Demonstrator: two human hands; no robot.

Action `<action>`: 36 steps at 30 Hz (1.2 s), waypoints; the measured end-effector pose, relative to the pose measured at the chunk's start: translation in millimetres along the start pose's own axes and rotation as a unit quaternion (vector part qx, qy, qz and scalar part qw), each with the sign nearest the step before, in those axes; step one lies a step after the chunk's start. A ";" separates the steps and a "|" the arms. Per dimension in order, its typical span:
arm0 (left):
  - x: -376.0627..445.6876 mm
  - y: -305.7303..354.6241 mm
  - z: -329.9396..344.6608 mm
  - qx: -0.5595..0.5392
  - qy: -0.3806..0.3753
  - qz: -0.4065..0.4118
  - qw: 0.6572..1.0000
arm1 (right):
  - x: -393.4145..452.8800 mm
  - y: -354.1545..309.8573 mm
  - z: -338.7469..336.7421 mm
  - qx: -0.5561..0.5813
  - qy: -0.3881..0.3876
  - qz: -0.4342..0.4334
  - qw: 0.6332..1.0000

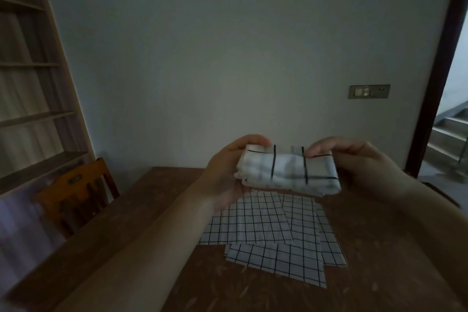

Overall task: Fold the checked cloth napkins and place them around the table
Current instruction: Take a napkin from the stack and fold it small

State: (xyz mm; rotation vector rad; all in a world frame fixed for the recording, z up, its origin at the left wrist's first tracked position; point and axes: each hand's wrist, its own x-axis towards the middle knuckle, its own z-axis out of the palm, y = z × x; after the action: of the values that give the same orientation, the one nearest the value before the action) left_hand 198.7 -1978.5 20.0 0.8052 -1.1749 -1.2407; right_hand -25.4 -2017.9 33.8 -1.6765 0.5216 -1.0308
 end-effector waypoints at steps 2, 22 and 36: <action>2.0 -2.9 -0.6 -0.002 0.029 -0.013 0.999 | -1.0 -2.8 2.6 -0.074 0.006 -0.021 0.997; -13.8 -2.4 6.5 0.255 0.003 0.018 0.967 | -9.9 4.3 5.0 -0.191 0.105 -0.047 0.975; -15.7 -23.3 13.5 0.388 0.094 0.173 0.900 | -22.2 20.1 38.4 -0.005 0.151 0.094 0.984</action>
State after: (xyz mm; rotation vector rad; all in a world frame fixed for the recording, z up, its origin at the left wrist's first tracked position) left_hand 180.5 -1966.0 -2.0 1.1957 -1.5846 -0.3570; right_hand -2.3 -1987.1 4.0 -1.4540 0.8671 -1.1492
